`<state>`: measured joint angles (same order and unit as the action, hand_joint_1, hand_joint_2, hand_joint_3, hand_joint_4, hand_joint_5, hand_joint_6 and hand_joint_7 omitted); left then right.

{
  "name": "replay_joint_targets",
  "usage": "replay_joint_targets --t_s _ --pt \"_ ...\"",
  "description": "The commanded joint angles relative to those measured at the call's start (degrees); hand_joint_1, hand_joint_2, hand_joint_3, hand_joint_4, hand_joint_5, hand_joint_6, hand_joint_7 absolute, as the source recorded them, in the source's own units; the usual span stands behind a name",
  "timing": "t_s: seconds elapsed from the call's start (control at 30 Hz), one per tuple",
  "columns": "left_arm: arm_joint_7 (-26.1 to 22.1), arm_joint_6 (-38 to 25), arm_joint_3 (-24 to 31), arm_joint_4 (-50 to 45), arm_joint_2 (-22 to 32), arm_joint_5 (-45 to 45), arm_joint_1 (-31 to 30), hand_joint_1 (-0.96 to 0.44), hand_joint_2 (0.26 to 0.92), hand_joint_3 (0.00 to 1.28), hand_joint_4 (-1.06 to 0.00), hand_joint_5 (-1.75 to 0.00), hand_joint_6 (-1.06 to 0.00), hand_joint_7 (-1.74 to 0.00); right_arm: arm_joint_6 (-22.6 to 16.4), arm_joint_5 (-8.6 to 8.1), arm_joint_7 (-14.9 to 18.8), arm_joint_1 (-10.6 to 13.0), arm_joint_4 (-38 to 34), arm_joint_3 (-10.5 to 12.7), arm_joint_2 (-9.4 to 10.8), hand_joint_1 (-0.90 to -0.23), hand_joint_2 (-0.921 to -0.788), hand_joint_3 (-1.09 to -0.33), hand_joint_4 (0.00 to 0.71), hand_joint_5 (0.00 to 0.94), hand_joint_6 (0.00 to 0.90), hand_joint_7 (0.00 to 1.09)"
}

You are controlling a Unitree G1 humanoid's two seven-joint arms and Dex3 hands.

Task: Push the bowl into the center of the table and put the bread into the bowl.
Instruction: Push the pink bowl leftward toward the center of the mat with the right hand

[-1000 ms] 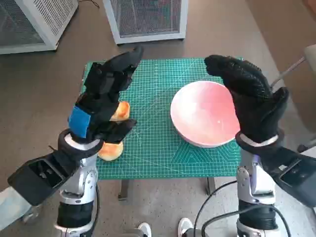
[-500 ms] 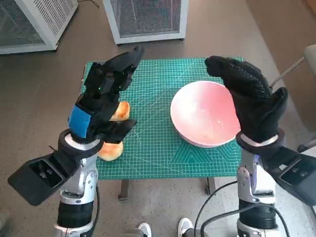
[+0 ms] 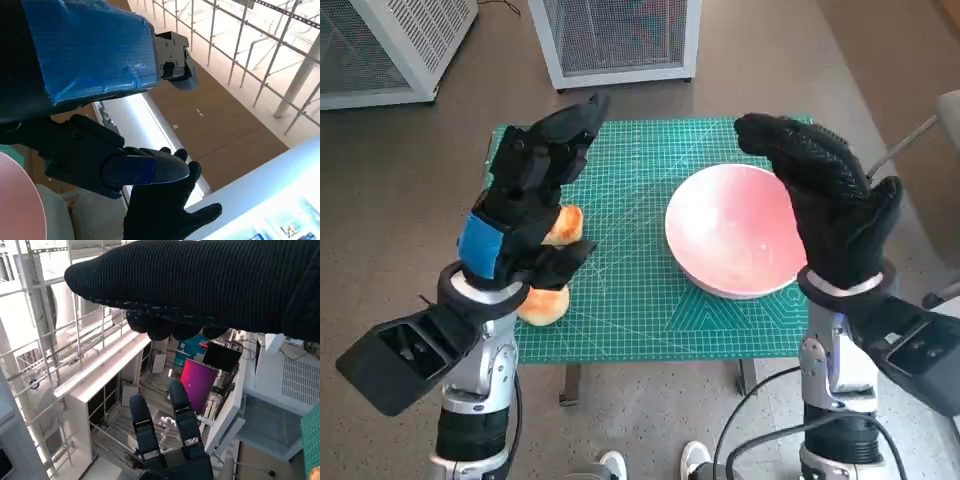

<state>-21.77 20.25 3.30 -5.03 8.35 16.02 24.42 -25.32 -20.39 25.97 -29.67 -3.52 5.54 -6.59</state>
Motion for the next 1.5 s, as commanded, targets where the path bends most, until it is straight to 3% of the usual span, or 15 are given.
replay_joint_targets --t_s 0.03,0.4,0.6,0.7,0.77,0.9,1.07,1.2,1.5 --pt "0.19 0.54 0.25 0.32 -0.31 0.18 -0.42 -0.55 0.921 0.38 -0.16 -0.01 0.0 -0.68 0.25 -0.14 0.39 0.38 -0.4 -0.01 -0.26 -0.372 -0.921 -0.447 0.439 0.0 0.065 0.75" --pt "0.26 0.68 0.09 0.31 -0.42 -0.05 -0.41 -0.55 0.921 0.38 -0.16 -0.01 0.0 -0.68 0.22 -0.47 0.46 0.54 -0.28 0.24 -0.34 -0.374 -0.921 -0.446 0.44 0.0 0.066 0.75" --pt "0.2 0.74 0.15 0.48 -0.32 -0.12 -0.28 -0.55 0.921 0.38 -0.16 -0.01 0.0 -0.68 -0.57 -1.51 1.55 -0.03 -2.26 1.87 -1.5 -0.371 -0.921 -0.443 0.433 0.0 0.078 0.74" --pt "0.16 0.7 0.2 0.4 -0.21 -0.08 -0.27 -0.55 0.921 0.38 -0.16 -0.01 0.0 -0.68 -2.52 -2.45 2.86 -2.42 -8.36 4.67 -3.3 -0.368 -0.921 -0.443 0.43 0.001 0.098 0.7" --pt "0.11 0.66 0.27 0.34 -0.11 -0.01 -0.26 -0.55 0.921 0.38 -0.16 -0.01 0.0 -0.68 -4.59 -1.8 2.42 -4.06 -13.03 6.31 -4.14 -0.368 -0.921 -0.444 0.429 0.001 0.107 0.69" --pt "0.04 0.73 0.36 0.35 0.0 0.08 -0.34 -0.55 0.921 0.38 -0.16 -0.01 0.0 -0.68 -9.58 1.53 -1.5 -7.09 -22.73 9.11 -5.35 -0.374 -0.921 -0.454 0.425 0.001 0.134 0.65" --pt "-0.05 0.92 0.42 0.46 0.01 0.15 -0.47 -0.56 0.921 0.38 -0.16 -0.01 0.0 -0.68 -14.03 3.56 -5.32 -11.21 -35.3 12.03 -7.31 -0.401 -0.921 -0.471 0.425 0.001 0.146 0.62" --pt "-0.21 1.14 0.53 0.67 0.06 0.3 -0.59 -0.56 0.921 0.38 -0.16 -0.01 0.0 -0.67 -14.62 3.84 -7.29 -13.51 -42.91 13.48 -8.59 -0.41 -0.921 -0.506 0.42 0.0 0.145 0.61" --pt "-0.37 1.49 0.89 1.18 0.19 0.51 -0.65 -0.56 0.921 0.38 -0.16 -0.01 0.0 -0.68 -13.98 5.02 -11.68 -17.05 -58.6 14.73 -10.58 -0.364 -0.921 -0.549 0.428 0.007 0.171 0.61"
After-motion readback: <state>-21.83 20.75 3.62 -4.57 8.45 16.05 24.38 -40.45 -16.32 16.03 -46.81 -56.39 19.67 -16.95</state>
